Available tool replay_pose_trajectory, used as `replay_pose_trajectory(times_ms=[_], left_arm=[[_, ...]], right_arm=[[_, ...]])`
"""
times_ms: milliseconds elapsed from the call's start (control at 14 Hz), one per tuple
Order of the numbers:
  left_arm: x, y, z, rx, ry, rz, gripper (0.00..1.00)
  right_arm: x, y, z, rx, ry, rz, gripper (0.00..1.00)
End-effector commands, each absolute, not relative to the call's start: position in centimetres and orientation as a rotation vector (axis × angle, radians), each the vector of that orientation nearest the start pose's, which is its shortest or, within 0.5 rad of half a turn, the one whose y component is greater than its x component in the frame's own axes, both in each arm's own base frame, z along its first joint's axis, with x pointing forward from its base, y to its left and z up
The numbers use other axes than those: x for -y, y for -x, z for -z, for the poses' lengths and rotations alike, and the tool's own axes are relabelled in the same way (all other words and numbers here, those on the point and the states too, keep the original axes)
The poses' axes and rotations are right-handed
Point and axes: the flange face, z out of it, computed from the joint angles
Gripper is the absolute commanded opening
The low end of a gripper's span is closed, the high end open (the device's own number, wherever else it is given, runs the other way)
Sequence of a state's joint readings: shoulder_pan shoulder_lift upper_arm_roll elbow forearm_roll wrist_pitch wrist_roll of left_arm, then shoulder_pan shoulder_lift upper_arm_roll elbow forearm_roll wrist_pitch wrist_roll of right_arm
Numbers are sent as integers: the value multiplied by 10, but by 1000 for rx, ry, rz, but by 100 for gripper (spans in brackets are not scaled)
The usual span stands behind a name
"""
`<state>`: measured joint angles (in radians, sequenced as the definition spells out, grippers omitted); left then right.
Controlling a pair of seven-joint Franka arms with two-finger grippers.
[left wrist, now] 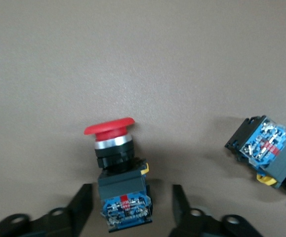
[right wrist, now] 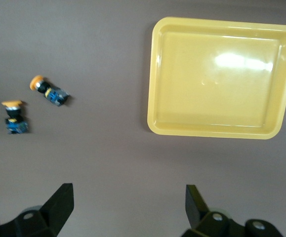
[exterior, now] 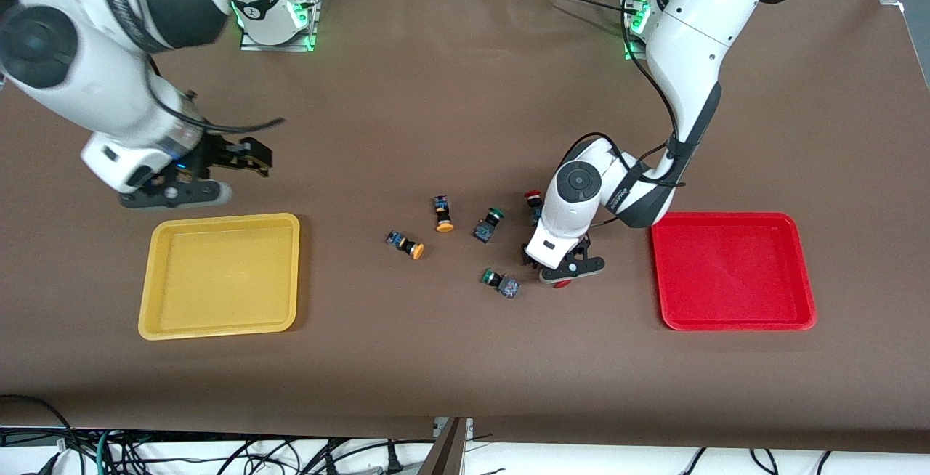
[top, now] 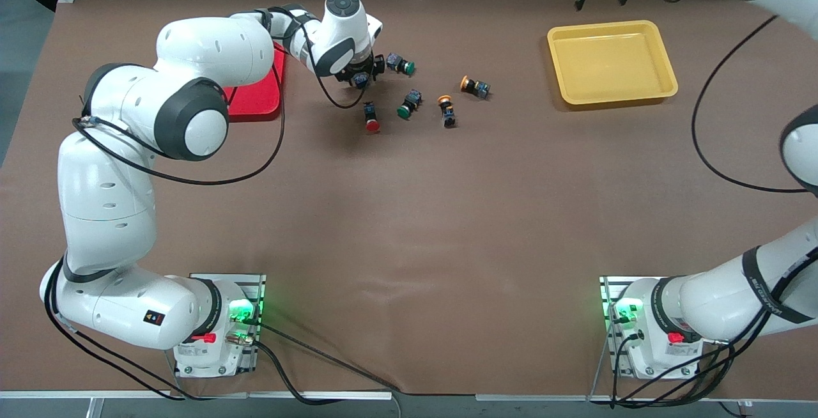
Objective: Place red and yellow buttons in trays
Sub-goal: 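Carry it to the red tray while the right gripper grasps a yellow button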
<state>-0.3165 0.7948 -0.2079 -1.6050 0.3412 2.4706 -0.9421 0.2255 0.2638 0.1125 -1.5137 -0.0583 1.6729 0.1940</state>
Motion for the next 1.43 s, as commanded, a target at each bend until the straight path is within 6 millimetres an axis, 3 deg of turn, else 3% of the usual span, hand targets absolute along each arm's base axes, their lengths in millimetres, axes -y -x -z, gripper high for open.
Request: replay_pose_trajectory(times_ms=[0, 71, 214, 357, 571, 714, 1000, 1214, 1357], left_arm=[[331, -625, -182, 362, 3110, 244, 10], [329, -626, -188, 365, 3104, 244, 3], [319, -632, -211, 382, 3058, 233, 6], [300, -634, -252, 367, 2973, 182, 6], [234, -650, -316, 247, 2914, 120, 6], [176, -668, -336, 200, 2920, 114, 6], [75, -682, -348, -49, 2913, 23, 6], [27, -681, -339, -157, 2908, -50, 8], [10, -675, -318, -269, 2902, -143, 8]], right_arm=[[-239, -596, -492, 357, 3219, -148, 100], [-249, -601, -456, 386, 3208, -239, 100], [-263, -605, -434, 419, 3173, -233, 100], [-302, -600, -393, 507, 3150, -248, 100], [-349, -594, -327, 668, 3109, -226, 100], [-369, -590, -294, 771, 3074, -198, 100], [-380, -594, -254, 1017, 2982, -142, 100], [-380, -603, -230, 1163, 2909, -59, 100], [-379, -606, -218, 1227, 2875, -23, 100]])
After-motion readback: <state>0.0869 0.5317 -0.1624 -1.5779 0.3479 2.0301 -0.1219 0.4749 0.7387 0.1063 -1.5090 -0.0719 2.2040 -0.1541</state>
